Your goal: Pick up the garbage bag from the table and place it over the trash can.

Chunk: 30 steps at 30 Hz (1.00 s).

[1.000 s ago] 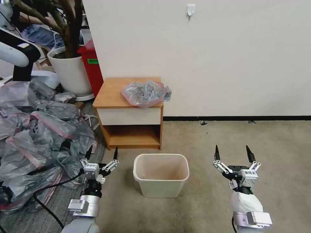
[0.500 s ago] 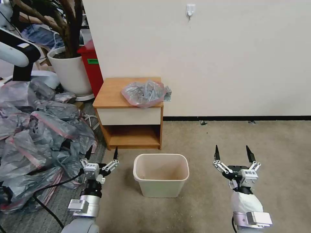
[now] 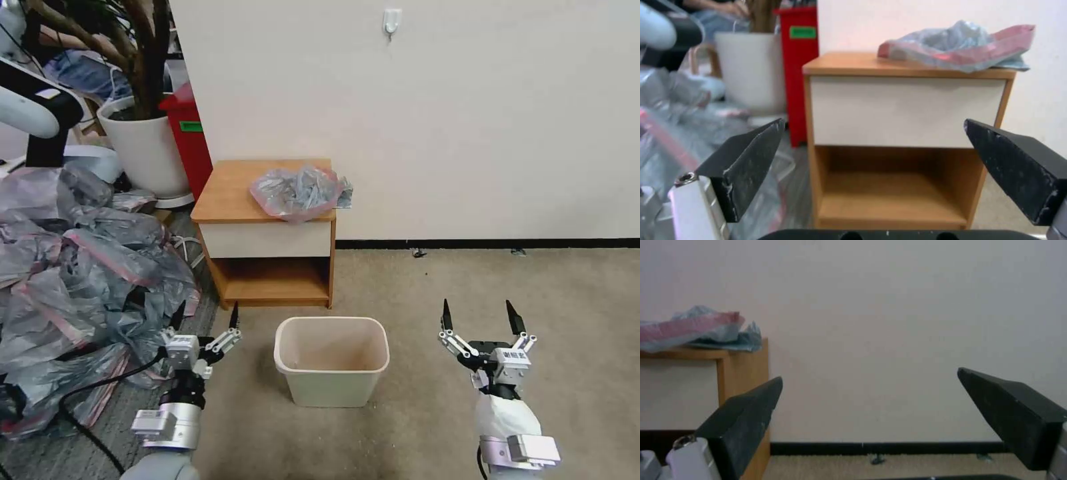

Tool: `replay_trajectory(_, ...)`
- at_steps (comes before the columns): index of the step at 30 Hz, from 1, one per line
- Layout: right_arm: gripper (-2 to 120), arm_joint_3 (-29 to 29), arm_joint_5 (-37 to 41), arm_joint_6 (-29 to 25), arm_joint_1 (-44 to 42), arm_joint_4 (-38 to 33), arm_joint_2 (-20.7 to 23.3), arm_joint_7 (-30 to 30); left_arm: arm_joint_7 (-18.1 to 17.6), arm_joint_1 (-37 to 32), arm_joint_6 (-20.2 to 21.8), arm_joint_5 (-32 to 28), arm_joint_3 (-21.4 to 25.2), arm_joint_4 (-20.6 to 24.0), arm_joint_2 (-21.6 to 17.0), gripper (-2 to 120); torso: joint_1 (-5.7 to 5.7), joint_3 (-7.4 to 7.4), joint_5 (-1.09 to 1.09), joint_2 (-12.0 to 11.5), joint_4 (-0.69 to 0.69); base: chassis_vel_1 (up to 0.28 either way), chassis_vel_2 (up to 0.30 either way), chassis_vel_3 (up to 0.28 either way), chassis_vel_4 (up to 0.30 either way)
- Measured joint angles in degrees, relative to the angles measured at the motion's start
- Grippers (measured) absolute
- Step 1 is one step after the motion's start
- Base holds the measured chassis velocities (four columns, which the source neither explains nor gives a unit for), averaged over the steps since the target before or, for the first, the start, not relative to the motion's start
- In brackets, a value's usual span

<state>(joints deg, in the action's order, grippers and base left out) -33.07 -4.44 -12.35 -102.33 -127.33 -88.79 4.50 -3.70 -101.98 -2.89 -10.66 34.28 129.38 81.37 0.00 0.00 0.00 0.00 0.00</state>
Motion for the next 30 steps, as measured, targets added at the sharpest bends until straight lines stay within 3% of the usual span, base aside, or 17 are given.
replay_trajectory(1, 100, 0.0, 0.0, 0.0, 0.0, 0.0, 0.0, 0.0, 0.0, 0.0, 0.0, 0.0, 0.0, 0.0, 0.0, 100, 0.0, 0.0, 0.0, 0.0, 0.0, 0.0, 0.0, 0.0, 0.0)
replay_trajectory(4, 100, 0.1, -0.2, 5.9, -0.5, -2.7, -0.7, -0.7, -2.4, -2.3, 6.1, -2.2, 0.6, 4.5, -0.6, 100, 0.0, 0.0, 0.01, 0.0, 0.01, 0.0, 0.0, 0.0, 0.0)
replay_trajectory(6, 100, 0.2, -0.3, 7.8, -0.7, -3.5, -1.0, -0.9, -3.0, -2.4, 7.0, -2.8, 0.7, 4.8, -0.9, 100, 0.0, 0.0, 0.01, 0.0, 0.0, 0.0, 0.0, 0.0, 0.0)
replay_trajectory(12, 100, 0.4, -0.1, 17.3, -1.5, -7.8, -2.4, -1.9, -2.9, -1.9, 5.7, -3.2, 1.0, 3.2, -1.7, 100, 0.0, 0.0, -0.02, 0.0, 0.0, 0.0, 0.0, 0.0, 0.0)
replay_trajectory(30, 100, 2.5, 11.9, 16.1, 5.3, -2.4, -2.7, 1.1, -0.8, -1.3, 0.6, -3.1, 1.5, -0.4, -2.0, 100, 0.0, 0.0, 0.0, 0.0, -0.01, 0.0, 0.0, 0.0, 0.0)
